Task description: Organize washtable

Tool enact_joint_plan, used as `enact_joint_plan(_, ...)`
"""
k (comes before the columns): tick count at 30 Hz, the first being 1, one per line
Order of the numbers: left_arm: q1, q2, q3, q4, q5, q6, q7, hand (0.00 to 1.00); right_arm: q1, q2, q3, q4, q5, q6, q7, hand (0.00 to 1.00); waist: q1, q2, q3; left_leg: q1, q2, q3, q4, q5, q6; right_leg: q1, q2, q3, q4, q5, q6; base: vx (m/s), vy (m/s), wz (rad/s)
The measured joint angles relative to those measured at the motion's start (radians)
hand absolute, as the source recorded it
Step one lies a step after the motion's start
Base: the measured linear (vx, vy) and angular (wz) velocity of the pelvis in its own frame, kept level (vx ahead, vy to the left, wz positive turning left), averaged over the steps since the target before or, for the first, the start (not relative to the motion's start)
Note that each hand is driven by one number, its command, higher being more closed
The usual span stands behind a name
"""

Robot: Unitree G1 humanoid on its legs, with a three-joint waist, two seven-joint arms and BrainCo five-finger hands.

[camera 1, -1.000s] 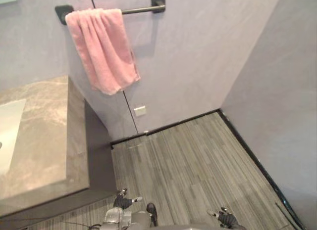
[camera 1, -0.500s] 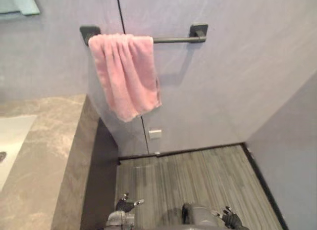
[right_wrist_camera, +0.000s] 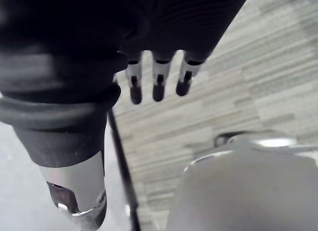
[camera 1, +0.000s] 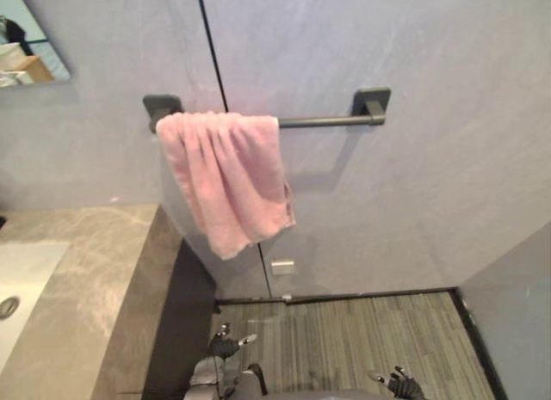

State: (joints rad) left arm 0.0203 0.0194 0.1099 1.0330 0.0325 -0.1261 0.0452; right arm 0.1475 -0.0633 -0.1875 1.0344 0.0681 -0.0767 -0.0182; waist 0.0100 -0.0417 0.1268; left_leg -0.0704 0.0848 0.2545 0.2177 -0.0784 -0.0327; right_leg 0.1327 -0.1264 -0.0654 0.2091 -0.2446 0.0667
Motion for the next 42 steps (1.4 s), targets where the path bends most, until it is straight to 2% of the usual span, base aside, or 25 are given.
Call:
enact_joint_plan(2, -0.001, 0.014, 0.0, 0.001, 0.001, 0.0, -0.002, 0.0, 0.002, 0.015, -0.001, 0.005, -0.001, 0.001, 0.001, 0.0, 0.002, -0.031, -0.007, 0.011, -0.027, 0.018, 0.007, -0.03, 0.015, -0.003, -0.029, 0.013, 0.008, -0.005, 0.017, 0.24, 0.17, -0.25)
enact_joint_plan(3, -0.006, 0.019, -0.007, 0.013, 0.001, 0.001, -0.001, 0.0, 0.004, 0.022, -0.001, 0.009, -0.002, 0.002, 0.002, 0.0, 0.001, -0.035, -0.008, 0.027, -0.043, 0.03, 0.005, -0.043, 0.024, -0.027, -0.043, 0.034, 0.071, -0.006, 0.018, 0.24, 0.197, -0.22)
enact_joint_plan(4, -0.014, 0.024, -0.029, 0.035, 0.001, 0.001, -0.001, 0.0, -0.004, 0.016, -0.002, 0.009, -0.002, 0.004, 0.004, 0.0, 0.0, -0.029, -0.008, 0.055, -0.056, 0.041, -0.012, -0.05, 0.037, -0.072, -0.055, 0.055, 0.19, -0.006, 0.018, 0.21, 0.21, -0.16)
enact_joint_plan(6, -0.016, 0.026, -0.034, 0.039, 0.001, 0.007, -0.001, 0.0, -0.003, 0.014, -0.004, 0.009, -0.003, 0.005, 0.004, 0.0, -0.001, -0.022, -0.003, 0.098, -0.071, 0.048, -0.034, -0.058, 0.049, -0.121, -0.071, 0.064, 0.325, 0.003, 0.027, 0.23, 0.232, 0.02)
enact_joint_plan(7, -0.011, 0.032, -0.041, 0.051, 0.001, 0.009, -0.001, 0.0, -0.002, 0.004, -0.004, 0.011, -0.004, 0.005, 0.006, 0.0, -0.013, -0.017, -0.001, 0.154, -0.08, 0.043, -0.062, -0.069, 0.061, -0.153, -0.08, 0.061, 0.432, -0.016, 0.028, 0.22, 0.176, 0.17)
enact_joint_plan(9, -0.009, 0.038, -0.044, 0.068, 0.0, 0.01, -0.001, 0.0, -0.007, 0.002, -0.002, 0.011, -0.022, 0.004, 0.006, 0.0, -0.025, -0.012, -0.006, 0.19, -0.077, 0.031, -0.087, -0.068, 0.061, -0.189, -0.065, 0.029, 0.447, -0.057, 0.031, 0.23, 0.076, 0.26)
enact_joint_plan(11, -0.003, 0.043, -0.072, 0.067, -0.001, 0.011, -0.001, 0.0, -0.009, -0.003, -0.002, 0.01, -0.029, 0.004, 0.005, 0.0, -0.029, -0.002, -0.008, 0.196, -0.063, 0.016, -0.089, -0.067, 0.059, -0.208, -0.034, 0.007, 0.35, -0.063, 0.021, 0.19, 0.004, 0.31)
enact_joint_plan(12, -0.001, 0.045, -0.072, 0.067, -0.001, 0.011, -0.001, 0.0, -0.006, 0.0, -0.003, 0.011, -0.031, 0.005, 0.002, 0.0, -0.029, -0.007, -0.011, 0.197, -0.067, 0.0, -0.086, -0.066, 0.058, -0.205, -0.02, 0.0, 0.223, -0.019, 0.006, 0.13, -0.048, 0.29)
enact_joint_plan(13, -0.002, 0.049, -0.072, 0.067, -0.001, 0.01, 0.0, 0.0, -0.003, 0.005, -0.003, 0.012, -0.031, 0.005, 0.002, 0.0, -0.026, -0.016, -0.015, 0.197, -0.079, -0.008, -0.085, -0.066, 0.058, -0.205, -0.019, -0.001, 0.168, 0.048, -0.005, 0.14, -0.069, 0.36)
enact_joint_plan(14, -0.002, 0.04, -0.071, 0.068, -0.001, 0.012, 0.001, 0.0, -0.004, 0.004, -0.01, 0.021, -0.031, 0.005, 0.003, 0.0, -0.027, -0.012, -0.021, 0.21, -0.08, -0.026, -0.09, -0.071, 0.046, -0.185, -0.018, -0.008, 0.151, 0.048, 0.006, 0.23, -0.127, 0.27)
enact_joint_plan(15, 0.004, 0.031, -0.071, 0.068, -0.001, 0.011, 0.001, 0.0, 0.002, -0.011, -0.017, 0.024, -0.031, 0.005, 0.002, 0.0, -0.027, 0.016, -0.029, 0.218, -0.069, -0.035, -0.101, -0.062, 0.033, -0.162, -0.012, -0.016, 0.123, 0.055, -0.005, 0.19, -0.099, 0.19)
enact_joint_plan(16, 0.006, 0.021, -0.069, 0.068, -0.001, 0.01, 0.001, 0.0, 0.004, -0.016, -0.026, 0.029, -0.032, 0.005, 0.003, 0.0, -0.025, 0.023, -0.029, 0.225, -0.064, -0.035, -0.11, -0.061, 0.03, -0.15, -0.006, -0.02, 0.106, 0.059, -0.007, 0.22, -0.128, 0.04)
enact_joint_plan(17, 0.019, 0.013, -0.067, 0.068, -0.001, 0.009, 0.002, 0.0, 0.0, -0.028, -0.046, 0.043, -0.032, 0.006, 0.002, 0.0, -0.022, 0.046, -0.037, 0.244, -0.05, -0.038, -0.136, -0.053, 0.018, -0.121, 0.016, -0.025, 0.062, 0.071, -0.011, 0.12, -0.078, -0.02)
enact_joint_plan(18, 0.024, 0.012, -0.067, 0.068, -0.001, 0.008, 0.001, 0.0, 0.001, -0.029, -0.048, 0.045, -0.031, 0.006, 0.001, 0.0, -0.024, 0.049, -0.039, 0.25, -0.049, -0.041, -0.145, -0.048, 0.011, -0.113, 0.021, -0.027, 0.049, 0.076, -0.016, 0.1, -0.082, -0.01)
enact_joint_plan(22, 0.022, 0.017, -0.069, 0.076, -0.001, 0.006, 0.002, 0.0, 0.0, -0.025, -0.048, 0.064, -0.031, 0.005, 0.0, 0.0, -0.024, 0.043, -0.039, 0.258, -0.028, -0.073, -0.172, -0.034, -0.009, -0.073, 0.054, -0.043, -0.032, 0.114, -0.027, 0.02, -0.07, 0.05)
enact_joint_plan(26, 0.019, 0.025, -0.072, 0.077, -0.003, 0.002, 0.011, 0.0, -0.001, -0.023, -0.048, 0.082, -0.031, 0.005, -0.001, 0.0, -0.024, 0.038, -0.037, 0.253, -0.028, -0.11, -0.173, -0.031, -0.011, -0.039, 0.064, -0.06, -0.099, 0.154, -0.025, -0.05, -0.015, 0.14)
enact_joint_plan(30, 0.026, 0.039, -0.082, 0.076, -0.005, -0.009, 0.03, 0.0, -0.001, -0.023, -0.048, 0.081, -0.031, 0.003, -0.005, 0.0, -0.021, 0.03, -0.032, 0.235, -0.035, -0.143, -0.184, -0.023, -0.002, -0.014, 0.06, -0.076, -0.165, 0.201, -0.017, -0.11, 0.018, 0.15)
enact_joint_plan(31, 0.029, 0.043, -0.084, 0.075, -0.009, -0.01, 0.034, 0.0, 0.0, -0.022, -0.046, 0.081, -0.031, 0.003, -0.005, 0.0, -0.021, 0.038, -0.027, 0.232, -0.035, -0.144, -0.185, -0.021, -0.002, -0.014, 0.058, -0.076, -0.173, 0.206, -0.015, -0.14, 0.008, 0.08)
enact_joint_plan(35, 0.041, 0.053, -0.121, 0.041, -0.034, -0.01, 0.05, 0.0, -0.001, -0.019, -0.04, 0.078, -0.031, -0.004, -0.006, 0.0, -0.022, 0.031, -0.017, 0.223, -0.04, -0.169, -0.194, -0.01, -0.001, -0.016, 0.052, -0.096, -0.179, 0.219, -0.016, -0.12, -0.011, 0.15)
enact_joint_plan(42, 0.218, 0.06, -0.217, -0.473, -0.07, -0.012, 0.044, 0.0, 0.025, -0.02, 0.004, -0.003, -0.039, -0.01, -0.026, 0.0, -0.017, 0.03, -0.012, 0.217, -0.034, -0.213, -0.218, 0.013, -0.016, -0.021, 0.053, -0.135, -0.15, 0.197, -0.021, -0.03, -0.032, 0.17)
